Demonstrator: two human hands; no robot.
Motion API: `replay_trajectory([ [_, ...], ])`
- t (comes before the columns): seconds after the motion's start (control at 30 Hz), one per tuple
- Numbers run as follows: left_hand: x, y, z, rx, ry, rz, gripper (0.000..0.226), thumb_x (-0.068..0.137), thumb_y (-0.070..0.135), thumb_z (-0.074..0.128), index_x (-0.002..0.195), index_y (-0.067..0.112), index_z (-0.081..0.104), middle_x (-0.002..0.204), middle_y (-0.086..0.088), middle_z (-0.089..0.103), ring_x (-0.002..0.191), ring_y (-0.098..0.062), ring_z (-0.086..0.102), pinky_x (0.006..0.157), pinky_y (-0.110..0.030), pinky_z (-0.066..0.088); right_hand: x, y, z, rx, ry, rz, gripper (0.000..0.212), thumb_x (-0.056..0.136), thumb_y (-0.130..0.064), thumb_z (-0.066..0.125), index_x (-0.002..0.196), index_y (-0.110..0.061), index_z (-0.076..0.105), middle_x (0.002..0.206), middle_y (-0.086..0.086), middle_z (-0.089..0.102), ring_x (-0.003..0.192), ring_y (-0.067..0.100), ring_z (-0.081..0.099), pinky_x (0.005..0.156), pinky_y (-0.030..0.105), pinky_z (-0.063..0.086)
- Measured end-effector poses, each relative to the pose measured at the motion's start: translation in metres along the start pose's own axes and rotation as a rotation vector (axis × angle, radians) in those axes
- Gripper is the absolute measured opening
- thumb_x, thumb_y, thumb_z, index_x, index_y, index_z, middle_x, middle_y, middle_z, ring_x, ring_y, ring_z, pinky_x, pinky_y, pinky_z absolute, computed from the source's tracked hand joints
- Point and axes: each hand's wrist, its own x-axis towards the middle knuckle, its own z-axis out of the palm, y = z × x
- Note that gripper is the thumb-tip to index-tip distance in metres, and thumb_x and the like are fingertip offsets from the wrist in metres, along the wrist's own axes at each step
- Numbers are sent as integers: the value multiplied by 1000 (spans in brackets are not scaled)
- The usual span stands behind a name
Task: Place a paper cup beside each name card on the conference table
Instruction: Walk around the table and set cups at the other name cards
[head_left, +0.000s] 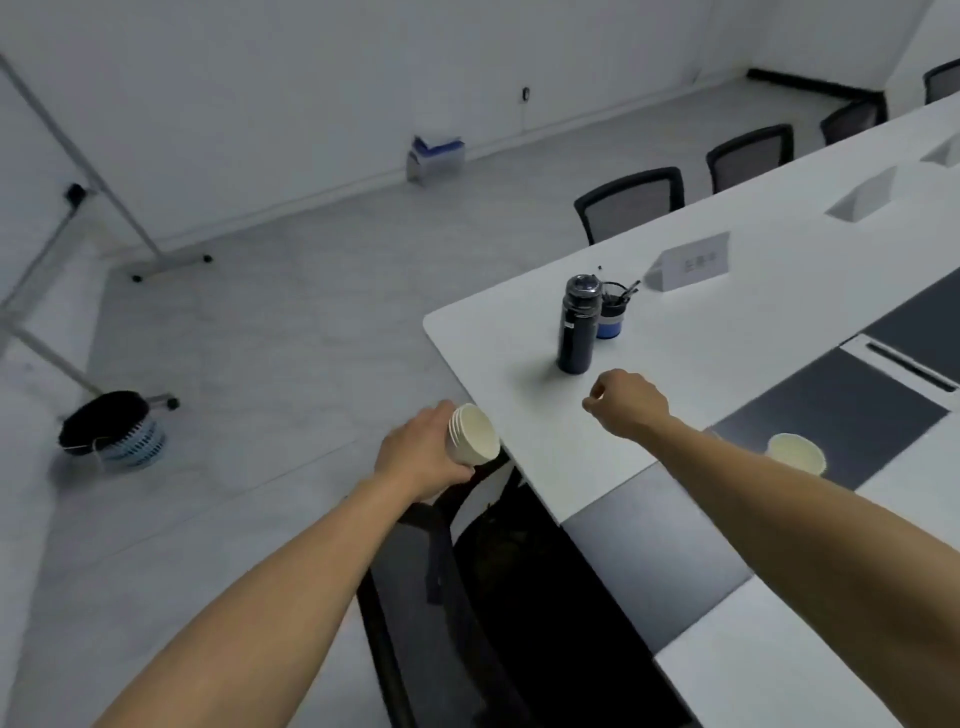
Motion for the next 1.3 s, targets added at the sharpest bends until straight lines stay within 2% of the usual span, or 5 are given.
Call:
replay_trajectory([
  [0.17, -47, -121, -47, 49, 47, -58, 67, 68, 40, 78, 122, 24, 45, 115, -1, 58, 101, -24, 58, 77, -35, 50, -23, -122, 63, -28, -18, -90, 21, 87, -28, 61, 100, -14, 69, 100, 6, 70, 87, 28, 63, 70, 30, 46],
  [0.43, -104, -290, -111, 60, 72, -197, 67, 67, 40, 79, 122, 23, 45, 115, 0, 58, 100, -24, 58, 73, -32, 44, -42, -305, 139, -158, -74, -299, 25, 92, -29, 56, 106, -12, 66, 102, 10, 69, 90, 30, 64, 73, 36, 52],
  [0.63, -82, -360, -131, 52, 81, -234, 68, 67, 42, 79, 123, 22, 45, 115, -1, 58, 101, -25, 59, 74, -33, 44, -13, -382, 165, -174, -80, -316, 26, 91, -33, 57, 111, -19, 65, 110, 7, 64, 98, 30, 62, 72, 32, 43],
  [0.87, 31, -413, -157, 65, 42, -162, 67, 68, 41, 78, 123, 22, 45, 116, 0, 58, 101, -25, 58, 75, -33, 44, 91, -425, 171, -138, -61, -227, 25, 89, -31, 59, 108, -17, 66, 108, 8, 68, 95, 30, 63, 70, 30, 44],
  [1.3, 307, -453, -232, 76, 13, -20, 66, 68, 40, 77, 122, 22, 44, 115, -1, 58, 101, -26, 58, 71, -31, 40, 320, -495, 103, -96, 11, -62, 24, 90, -32, 58, 110, -21, 66, 108, 4, 67, 89, 26, 58, 70, 29, 40],
])
